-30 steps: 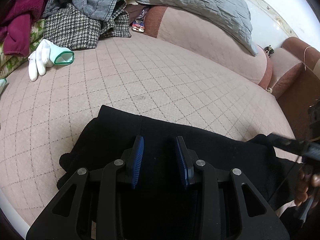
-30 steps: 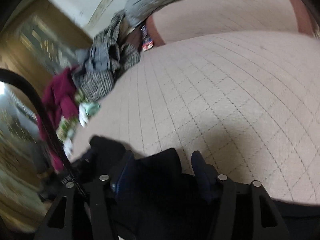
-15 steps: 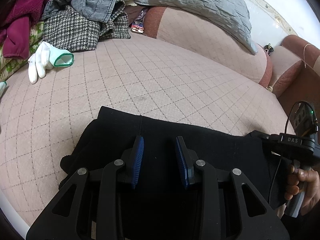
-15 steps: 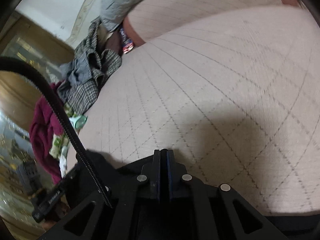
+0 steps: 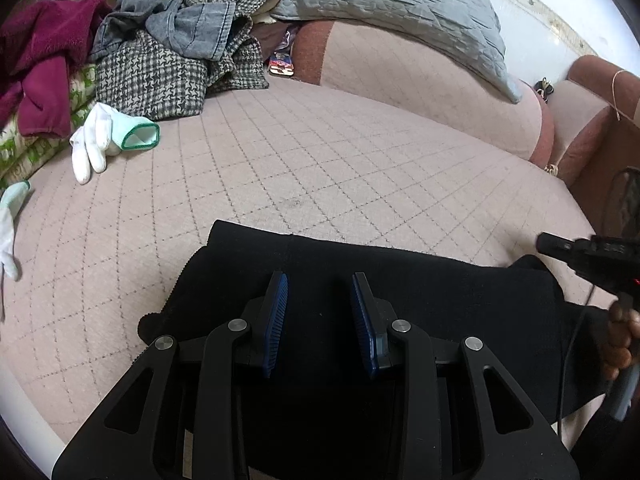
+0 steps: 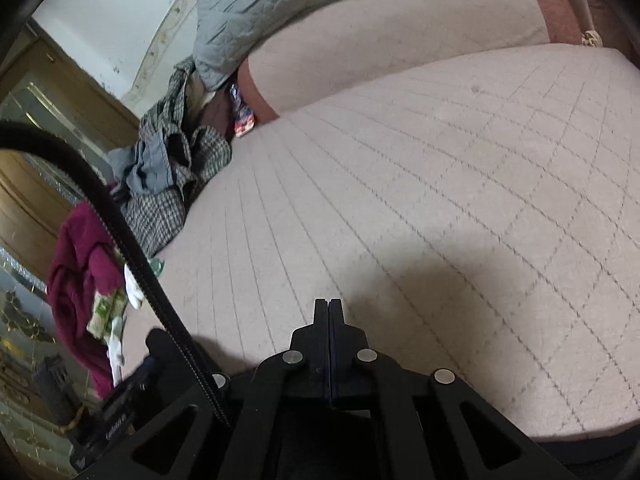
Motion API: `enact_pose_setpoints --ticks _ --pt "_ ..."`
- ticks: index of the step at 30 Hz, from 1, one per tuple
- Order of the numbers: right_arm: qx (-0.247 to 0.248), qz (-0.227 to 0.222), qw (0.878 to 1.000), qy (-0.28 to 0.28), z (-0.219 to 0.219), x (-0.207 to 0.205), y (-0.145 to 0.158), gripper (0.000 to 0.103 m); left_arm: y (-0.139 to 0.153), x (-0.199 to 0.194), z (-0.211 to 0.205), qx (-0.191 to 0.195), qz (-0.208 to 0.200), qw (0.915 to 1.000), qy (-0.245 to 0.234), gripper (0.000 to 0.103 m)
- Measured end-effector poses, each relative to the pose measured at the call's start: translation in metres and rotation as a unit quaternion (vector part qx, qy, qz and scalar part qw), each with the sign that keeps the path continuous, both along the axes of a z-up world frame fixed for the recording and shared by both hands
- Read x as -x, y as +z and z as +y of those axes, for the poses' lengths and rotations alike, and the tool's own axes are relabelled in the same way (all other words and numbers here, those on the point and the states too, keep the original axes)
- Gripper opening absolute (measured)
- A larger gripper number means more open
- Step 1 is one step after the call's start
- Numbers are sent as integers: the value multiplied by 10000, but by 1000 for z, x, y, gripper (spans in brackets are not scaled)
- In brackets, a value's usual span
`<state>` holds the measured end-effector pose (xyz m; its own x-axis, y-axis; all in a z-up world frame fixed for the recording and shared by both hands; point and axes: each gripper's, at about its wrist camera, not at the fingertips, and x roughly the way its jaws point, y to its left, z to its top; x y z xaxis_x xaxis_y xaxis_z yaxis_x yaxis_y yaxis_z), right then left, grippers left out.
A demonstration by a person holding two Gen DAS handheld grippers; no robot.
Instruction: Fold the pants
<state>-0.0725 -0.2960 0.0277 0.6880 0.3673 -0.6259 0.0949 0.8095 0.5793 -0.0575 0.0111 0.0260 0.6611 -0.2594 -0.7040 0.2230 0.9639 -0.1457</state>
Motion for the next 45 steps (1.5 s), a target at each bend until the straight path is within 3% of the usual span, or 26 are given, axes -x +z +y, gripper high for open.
enact_pose_setpoints --ticks 4,8,14,16,17,20,25,32,35,37,38,39,40,41,45 --pt "-25 -98 9998 149 -1 22 8 6 0 -1 3 71 37 10000 24 32" --pt "359 15 9989 297 2 51 12 42 2 2 1 15 4 10000 29 32" --pt "544 173 9983 98 -19 112 14 43 8 11 -11 288 43 9989 -357 32" --pt "803 299 9963 -117 -35 135 14 43 12 16 -23 337 62 9974 -631 63" --pt "967 353 9944 -229 -46 145 14 43 14 18 -28 387 29 9964 -750 66" --pt "1282 514 9890 -526 -81 170 12 44 23 28 -56 430 13 9908 -1284 66" --pt "1642 747 9789 -957 -129 196 6 44 28 46 -121 -167 -222 9771 -2112 66" --pt "1958 706 9679 -1410 -160 218 5 47 30 51 -190 -574 -513 9565 -2815 67" --pt "1930 773 9681 -1396 -165 217 -1 47 26 45 -210 -889 -510 9461 -3073 67" --pt "2061 602 9679 -1307 -160 216 0 33 20 41 -219 -1128 -423 9376 -3261 67" --pt "2128 518 9679 -1233 -157 216 2 21 15 39 -222 -1316 -409 9335 -3310 66" --pt "2269 467 9657 -1177 -151 214 5 17 8 36 -225 -1590 -401 9301 -3286 66" --pt "2404 439 9631 -1126 -146 211 7 14 1 32 -226 -1836 -355 9264 -3269 52" --pt "2448 414 9628 -1065 -144 207 9 6 -3 28 -225 -1920 -279 9242 -3290 45" --pt "2073 142 9721 -1091 -149 201 21 6 -1 21 -218 -1682 -117 9248 -3412 25"
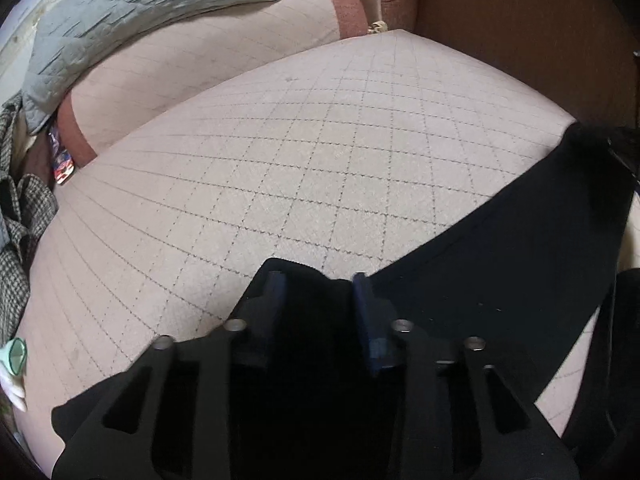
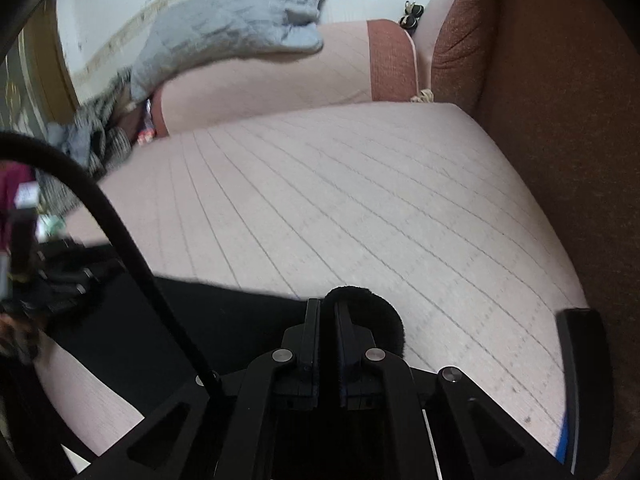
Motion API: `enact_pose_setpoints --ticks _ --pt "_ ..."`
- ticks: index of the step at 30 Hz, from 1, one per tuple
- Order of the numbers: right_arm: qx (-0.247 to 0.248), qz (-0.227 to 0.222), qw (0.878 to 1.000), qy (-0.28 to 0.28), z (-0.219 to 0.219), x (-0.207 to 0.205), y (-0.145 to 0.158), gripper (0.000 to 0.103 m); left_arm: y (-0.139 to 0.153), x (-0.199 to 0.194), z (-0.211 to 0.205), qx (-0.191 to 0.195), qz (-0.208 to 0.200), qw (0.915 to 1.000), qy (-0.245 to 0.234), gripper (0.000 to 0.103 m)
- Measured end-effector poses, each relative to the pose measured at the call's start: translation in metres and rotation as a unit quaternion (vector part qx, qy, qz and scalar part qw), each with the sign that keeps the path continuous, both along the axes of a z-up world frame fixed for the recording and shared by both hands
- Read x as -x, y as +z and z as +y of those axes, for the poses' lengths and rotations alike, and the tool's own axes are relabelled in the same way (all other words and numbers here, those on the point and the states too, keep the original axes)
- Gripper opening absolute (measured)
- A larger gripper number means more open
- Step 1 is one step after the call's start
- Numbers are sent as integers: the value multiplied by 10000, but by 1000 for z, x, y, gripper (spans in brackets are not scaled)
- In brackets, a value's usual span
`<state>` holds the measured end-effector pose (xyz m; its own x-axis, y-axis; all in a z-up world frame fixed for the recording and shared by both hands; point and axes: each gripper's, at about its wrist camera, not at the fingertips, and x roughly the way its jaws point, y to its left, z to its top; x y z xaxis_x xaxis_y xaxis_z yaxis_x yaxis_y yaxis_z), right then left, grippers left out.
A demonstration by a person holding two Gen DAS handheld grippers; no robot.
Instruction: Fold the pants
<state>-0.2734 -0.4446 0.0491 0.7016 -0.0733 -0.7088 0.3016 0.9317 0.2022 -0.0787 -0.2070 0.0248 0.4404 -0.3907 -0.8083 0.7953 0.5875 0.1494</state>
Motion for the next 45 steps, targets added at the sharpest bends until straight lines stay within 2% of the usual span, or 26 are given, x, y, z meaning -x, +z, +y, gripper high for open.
enact_pose_setpoints --ticks 1,2,5,7,12,15,17,20,24,28,33,36,39,42,45 --pt "-147 -89 9998 -41 -3 0 3 6 3 1 1 41 -19 10000 -64 15" --pt "-343 -181 9992 -81 -8 0 5 5 5 3 1 67 -13 9999 -91 14" --pt "-628 -293 9975 -128 -11 1 7 5 7 3 6 59 -104 9998 -129 13" --pt "-649 -274 9974 -156 -10 1 3 5 5 0 9 106 -58 9999 -79 12" --pt "-566 230 9976 -327 -12 -2 -29 5 -1 -4 8 178 22 9998 44 12" --pt "-746 95 9960 -474 -21 6 -30 5 0 -1 5 195 -2 9998 66 12" --pt "-951 100 9938 -570 -27 12 -26 5 5 -1 10 333 136 9992 152 16" --pt "-833 -101 9946 -605 -22 24 -12 9 19 -3 29 670 448 9961 364 21" --pt "-770 -196 9962 -352 -4 33 2 11 36 3 72 935 282 9912 895 21" --pt "-866 -220 9960 35 21 29 11 14 38 9 114 1006 288 9856 1328 21" --pt "-1007 -222 9928 606 60 3 17 33 25 15 157 1033 438 9763 1850 21" --pt "-1163 -218 9877 1025 91 -23 16 37 16 16 178 1167 646 9674 2151 21" --pt "-1309 -125 9813 1405 123 -59 11 41 14 15 190 1267 581 9614 2372 21" --pt "-1187 33 9788 1669 155 -102 5 41 16 11 201 1401 562 9540 2592 21" --pt "-999 214 9790 1766 175 -143 -3 41 14 5 210 1540 692 9506 2606 21"
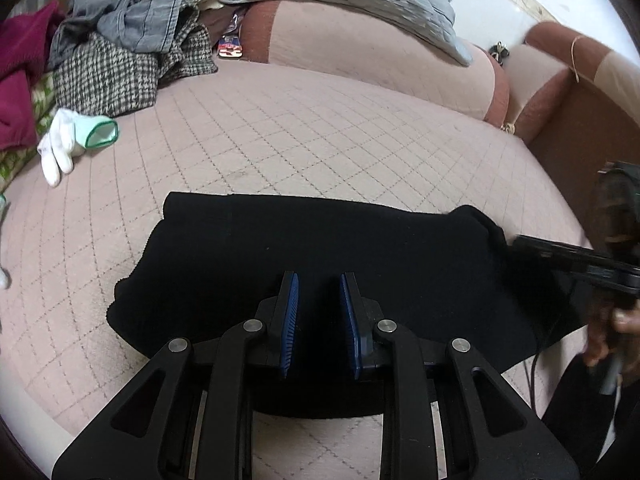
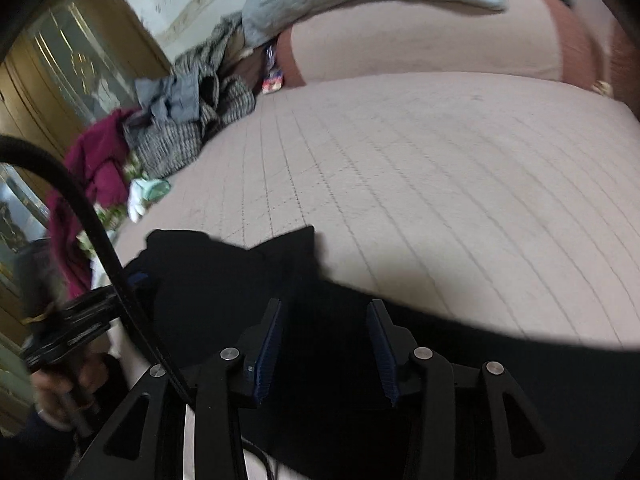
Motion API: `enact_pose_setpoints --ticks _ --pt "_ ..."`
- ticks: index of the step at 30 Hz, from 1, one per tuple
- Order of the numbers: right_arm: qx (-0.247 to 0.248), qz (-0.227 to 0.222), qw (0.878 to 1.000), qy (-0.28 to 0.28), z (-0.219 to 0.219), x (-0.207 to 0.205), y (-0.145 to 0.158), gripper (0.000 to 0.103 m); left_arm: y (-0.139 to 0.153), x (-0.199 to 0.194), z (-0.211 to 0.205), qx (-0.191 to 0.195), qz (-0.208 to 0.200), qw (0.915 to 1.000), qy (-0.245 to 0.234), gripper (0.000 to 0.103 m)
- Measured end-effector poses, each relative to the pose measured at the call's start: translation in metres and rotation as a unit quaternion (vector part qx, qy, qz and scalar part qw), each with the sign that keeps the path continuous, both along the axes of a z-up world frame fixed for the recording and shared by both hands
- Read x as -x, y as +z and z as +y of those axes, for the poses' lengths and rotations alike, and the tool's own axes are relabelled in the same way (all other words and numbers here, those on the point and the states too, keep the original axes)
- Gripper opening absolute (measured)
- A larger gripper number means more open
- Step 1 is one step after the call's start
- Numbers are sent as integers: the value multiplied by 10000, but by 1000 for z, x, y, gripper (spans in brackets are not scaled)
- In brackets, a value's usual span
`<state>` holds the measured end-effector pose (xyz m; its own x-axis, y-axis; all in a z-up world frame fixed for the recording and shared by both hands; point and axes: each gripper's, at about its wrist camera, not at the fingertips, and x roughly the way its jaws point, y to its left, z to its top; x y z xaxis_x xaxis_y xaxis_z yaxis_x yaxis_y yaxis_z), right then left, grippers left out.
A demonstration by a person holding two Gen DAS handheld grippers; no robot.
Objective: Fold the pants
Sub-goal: 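Lower the folded black pants onto the bed and release both grippers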
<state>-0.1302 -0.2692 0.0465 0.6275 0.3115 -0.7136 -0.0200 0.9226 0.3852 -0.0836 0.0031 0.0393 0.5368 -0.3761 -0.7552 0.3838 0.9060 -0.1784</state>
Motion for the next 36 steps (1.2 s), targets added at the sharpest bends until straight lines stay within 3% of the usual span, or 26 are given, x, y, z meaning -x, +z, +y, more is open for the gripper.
enact_pose_setpoints --ticks 1,2,3,4,6,11,16,19,21,23,31,36 --pt "-28 32 10000 73 5 -11 -4 41 0 -2 0 4 11 10000 -10 21" --pt "-66 29 9998 184 10 -19 -7 34 -1 -2 0 -26 -19 10000 -21 21" --pt "30 -9 9997 245 16 -25 -8 18 -1 -1 -2 -80 -79 9999 -41 21" --pt "360 -62 9991 200 23 -29 -6 14 -2 0 -3 -134 -134 9998 -55 21" --pt "655 -163 9976 159 25 -32 -5 12 -5 0 -6 -206 -180 9996 -53 21" --pt "246 -26 9996 -168 10 -33 -21 12 -6 0 -12 -344 -243 9991 -1 21" --pt "-87 85 9998 -180 3 -19 -6 16 -3 3 -17 -488 -304 9983 65 21" --pt "63 -89 9999 -120 0 3 12 21 0 5 -19 -497 -295 9983 79 21" --pt "189 -179 9996 -82 -2 20 23 33 2 8 -21 -479 -304 9984 68 21" --pt "275 -255 9992 -110 -7 35 30 35 7 11 -24 -439 -366 9984 43 21" --pt "190 -331 9952 -902 -70 113 37 44 22 25 -57 -281 -437 9979 -384 21" --pt "303 -66 9889 -1452 -111 163 24 44 19 30 -94 -224 -274 9963 -782 21"
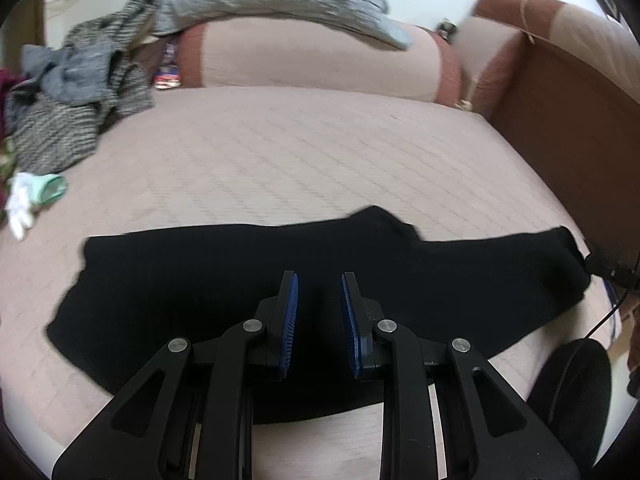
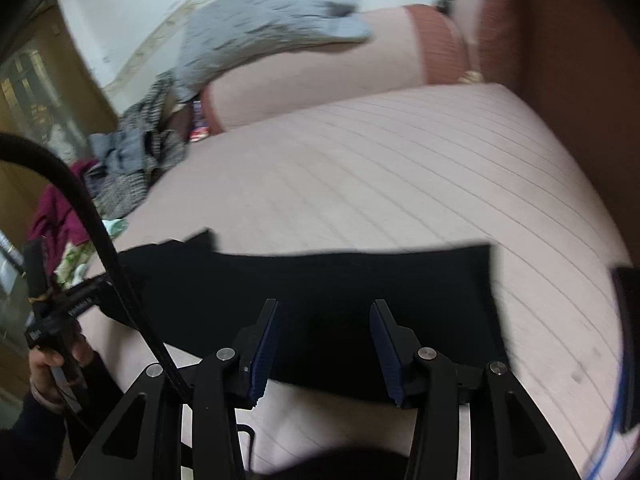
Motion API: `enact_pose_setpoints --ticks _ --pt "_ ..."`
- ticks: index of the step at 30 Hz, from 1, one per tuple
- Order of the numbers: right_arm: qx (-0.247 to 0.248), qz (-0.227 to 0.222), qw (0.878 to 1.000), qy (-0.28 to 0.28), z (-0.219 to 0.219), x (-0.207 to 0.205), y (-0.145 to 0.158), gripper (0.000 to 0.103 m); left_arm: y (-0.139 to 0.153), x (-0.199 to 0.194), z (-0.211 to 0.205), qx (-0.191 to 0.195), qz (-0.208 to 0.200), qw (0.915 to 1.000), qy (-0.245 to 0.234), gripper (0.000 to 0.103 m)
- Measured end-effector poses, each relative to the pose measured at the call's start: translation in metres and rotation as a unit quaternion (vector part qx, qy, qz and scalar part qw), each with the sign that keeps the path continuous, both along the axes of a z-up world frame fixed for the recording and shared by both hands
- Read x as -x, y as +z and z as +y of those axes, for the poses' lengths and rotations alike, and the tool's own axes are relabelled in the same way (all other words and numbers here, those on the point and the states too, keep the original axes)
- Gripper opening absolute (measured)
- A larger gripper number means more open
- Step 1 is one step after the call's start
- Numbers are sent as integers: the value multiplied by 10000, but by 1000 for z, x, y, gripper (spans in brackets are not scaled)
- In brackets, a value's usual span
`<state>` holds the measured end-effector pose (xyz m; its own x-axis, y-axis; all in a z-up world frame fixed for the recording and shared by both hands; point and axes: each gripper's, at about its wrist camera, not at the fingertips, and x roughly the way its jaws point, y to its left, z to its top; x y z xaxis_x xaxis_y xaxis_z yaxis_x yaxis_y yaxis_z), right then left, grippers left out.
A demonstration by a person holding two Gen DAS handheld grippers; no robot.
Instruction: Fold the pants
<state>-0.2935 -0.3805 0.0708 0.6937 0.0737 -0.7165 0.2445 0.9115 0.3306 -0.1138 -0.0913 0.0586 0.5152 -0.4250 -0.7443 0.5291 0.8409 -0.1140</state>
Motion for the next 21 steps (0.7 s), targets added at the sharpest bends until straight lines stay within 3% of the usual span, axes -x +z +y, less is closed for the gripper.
enact_pose_setpoints --ticks 3,4,6,12,17,21 --pt "-16 72 9993 -360 -19 29 -8 44 -2 0 -27 146 277 9989 -335 25" --pt "-49 83 9988 -472 -24 38 -10 45 -4 0 -37 185 385 9980 -463 42" --pt "-105 113 9972 -733 -34 57 -17 46 -6 1 -56 283 538 9959 -668 59" --pt "-460 198 9934 -1033 -50 90 -40 46 -6 11 -130 232 655 9866 -1473 59" --pt "-748 -126 9934 -860 -53 87 -45 46 -2 18 -187 258 800 9710 -2237 59" --pt "-1001 -316 9928 -582 -56 80 -54 46 -5 23 -230 1 740 9577 -2782 59"
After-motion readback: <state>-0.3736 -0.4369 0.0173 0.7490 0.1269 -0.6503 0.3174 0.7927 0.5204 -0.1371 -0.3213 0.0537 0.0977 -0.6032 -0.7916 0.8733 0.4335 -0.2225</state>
